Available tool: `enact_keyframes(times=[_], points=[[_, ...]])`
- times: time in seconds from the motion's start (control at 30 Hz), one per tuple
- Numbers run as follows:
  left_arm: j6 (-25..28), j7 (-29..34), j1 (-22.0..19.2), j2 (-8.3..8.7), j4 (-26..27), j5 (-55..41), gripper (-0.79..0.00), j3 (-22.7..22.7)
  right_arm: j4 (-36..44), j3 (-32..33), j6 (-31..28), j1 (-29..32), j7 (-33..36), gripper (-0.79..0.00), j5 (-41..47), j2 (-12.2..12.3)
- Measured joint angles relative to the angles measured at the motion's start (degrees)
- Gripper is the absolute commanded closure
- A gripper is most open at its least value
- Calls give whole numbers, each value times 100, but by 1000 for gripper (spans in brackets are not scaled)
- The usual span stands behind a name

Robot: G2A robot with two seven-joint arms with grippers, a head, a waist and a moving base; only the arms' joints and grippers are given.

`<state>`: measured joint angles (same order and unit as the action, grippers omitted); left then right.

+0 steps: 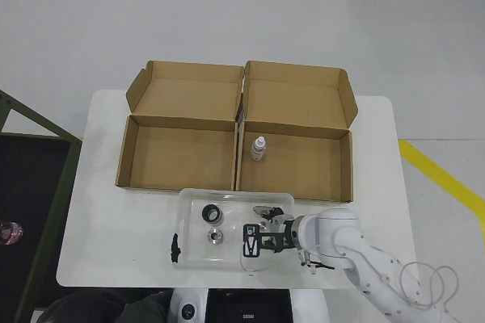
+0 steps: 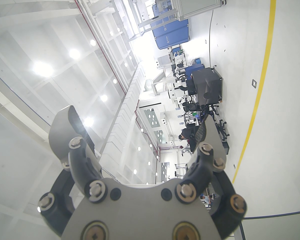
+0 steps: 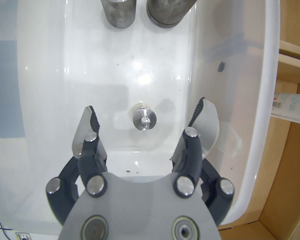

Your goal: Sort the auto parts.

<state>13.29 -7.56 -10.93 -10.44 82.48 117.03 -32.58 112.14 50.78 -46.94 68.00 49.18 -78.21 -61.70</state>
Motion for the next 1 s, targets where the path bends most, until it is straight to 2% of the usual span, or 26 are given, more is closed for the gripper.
enact_keyframes(times=[0.4,0.53,0.8,1.0], points=[[0,0,0,0,0,0,-785,0,-196,-171,113,-122,49,-222,-102,-25],[0,0,0,0,0,0,-785,0,-211,-191,131,-140,73,0,-118,-25],[0,0,0,0,0,0,-785,0,-129,-165,129,-178,-16,0,-45,-19],[0,0,0,0,0,0,-785,0,51,-3,-6,-152,-472,0,240,11]])
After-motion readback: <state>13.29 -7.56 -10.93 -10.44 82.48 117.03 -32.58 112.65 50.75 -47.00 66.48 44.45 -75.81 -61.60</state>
